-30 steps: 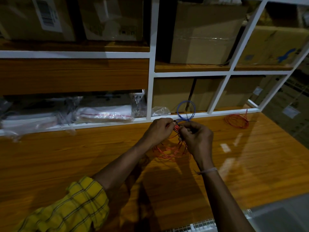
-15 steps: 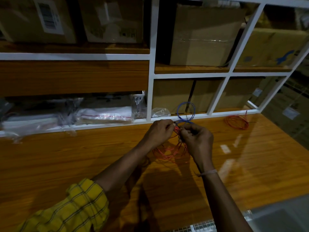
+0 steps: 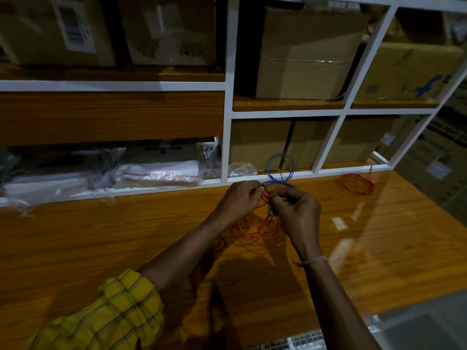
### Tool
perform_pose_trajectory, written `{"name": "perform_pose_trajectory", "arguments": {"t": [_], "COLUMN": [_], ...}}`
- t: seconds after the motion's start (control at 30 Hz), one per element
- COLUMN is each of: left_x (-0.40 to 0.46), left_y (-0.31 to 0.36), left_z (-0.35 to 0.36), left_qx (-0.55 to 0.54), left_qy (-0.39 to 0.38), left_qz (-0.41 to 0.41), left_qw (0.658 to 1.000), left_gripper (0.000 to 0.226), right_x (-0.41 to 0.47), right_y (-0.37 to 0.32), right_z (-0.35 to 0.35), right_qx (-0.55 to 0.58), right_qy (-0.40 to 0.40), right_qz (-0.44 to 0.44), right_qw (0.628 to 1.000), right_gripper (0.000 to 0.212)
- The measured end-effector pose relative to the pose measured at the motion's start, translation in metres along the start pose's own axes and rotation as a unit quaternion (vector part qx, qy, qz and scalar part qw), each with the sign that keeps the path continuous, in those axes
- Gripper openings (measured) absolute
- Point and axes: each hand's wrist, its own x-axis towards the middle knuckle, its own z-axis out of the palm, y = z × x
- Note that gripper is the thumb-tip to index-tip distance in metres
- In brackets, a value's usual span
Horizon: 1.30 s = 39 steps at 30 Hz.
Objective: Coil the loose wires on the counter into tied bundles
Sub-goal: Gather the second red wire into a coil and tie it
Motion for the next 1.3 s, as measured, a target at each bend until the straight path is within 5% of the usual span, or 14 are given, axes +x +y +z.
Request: {"name": "perform_pose_trajectory", "arguments": {"t": [0.87, 1.07, 1.3], "left_x": [-0.003, -0.007, -0.008], "left_y": [-0.010, -0.013, -0.013], "left_z": [-0.002, -0.005, -0.004], "left_qx": [0.033, 0.046, 0.068], "left_qy": [-0.004, -0.016, -0.024], "left_qz": [0.116, 0.129, 0.145], "left_qw": [0.993, 0.990, 0.987], "left_gripper": [0.023, 0.021, 0.016], "right_x": [0.004, 0.019, 0.038], "right_y": [-0.002, 0.000, -0.014], "right_z": [-0.001, -0.010, -0.014], "right_qx": [0.070, -0.037, -0.113], "right_qy": [0.013, 0.013, -0.092], "right_qz": [0.037, 0.006, -0.064], "right_qw": [0.997, 0.999, 0.987], "right_gripper": [0.012, 0.010, 0.015]}}
